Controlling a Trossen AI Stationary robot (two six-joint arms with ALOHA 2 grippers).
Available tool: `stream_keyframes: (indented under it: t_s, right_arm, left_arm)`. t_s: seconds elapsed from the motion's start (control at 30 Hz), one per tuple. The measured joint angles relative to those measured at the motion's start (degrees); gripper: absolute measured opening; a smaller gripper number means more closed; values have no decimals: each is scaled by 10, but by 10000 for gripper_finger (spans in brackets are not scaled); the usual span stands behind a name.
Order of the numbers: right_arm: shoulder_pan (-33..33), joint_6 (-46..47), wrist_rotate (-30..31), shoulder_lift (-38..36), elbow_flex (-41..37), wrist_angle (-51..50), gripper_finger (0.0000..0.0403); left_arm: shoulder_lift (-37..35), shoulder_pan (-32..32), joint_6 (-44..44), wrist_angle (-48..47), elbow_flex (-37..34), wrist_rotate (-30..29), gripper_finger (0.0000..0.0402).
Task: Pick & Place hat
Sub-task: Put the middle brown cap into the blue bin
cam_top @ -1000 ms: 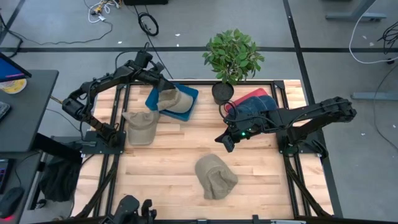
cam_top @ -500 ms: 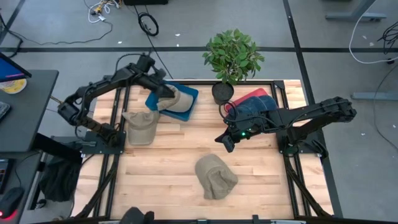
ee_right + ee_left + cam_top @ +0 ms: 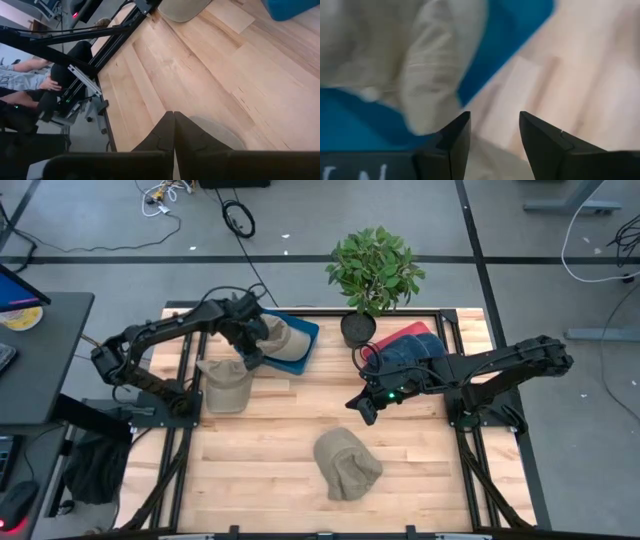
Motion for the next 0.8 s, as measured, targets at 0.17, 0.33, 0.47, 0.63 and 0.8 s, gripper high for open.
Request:
stream_keyframes:
  t_s: [0.17, 0.33, 0.47, 0.63, 0.8]
  right_arm:
    - [0, -1, 0, 0, 0, 0, 6]
    - [0, -6, 0, 0, 0, 0, 6]
    - [0, -13, 0, 0, 0, 0, 6]
    - [0, -24, 0, 0, 0, 0, 6]
    - [0, -35, -1, 0, 0, -1, 6]
  left_arm:
    - [0, -1, -10, 3, 0, -73, 165]
    - [0, 0, -15, 19, 0, -102, 165]
    - [0, -1, -25, 23, 0, -101, 165]
    - [12, -2, -26, 23, 0, -145, 165]
    - [41, -1, -26, 24, 0, -189, 165]
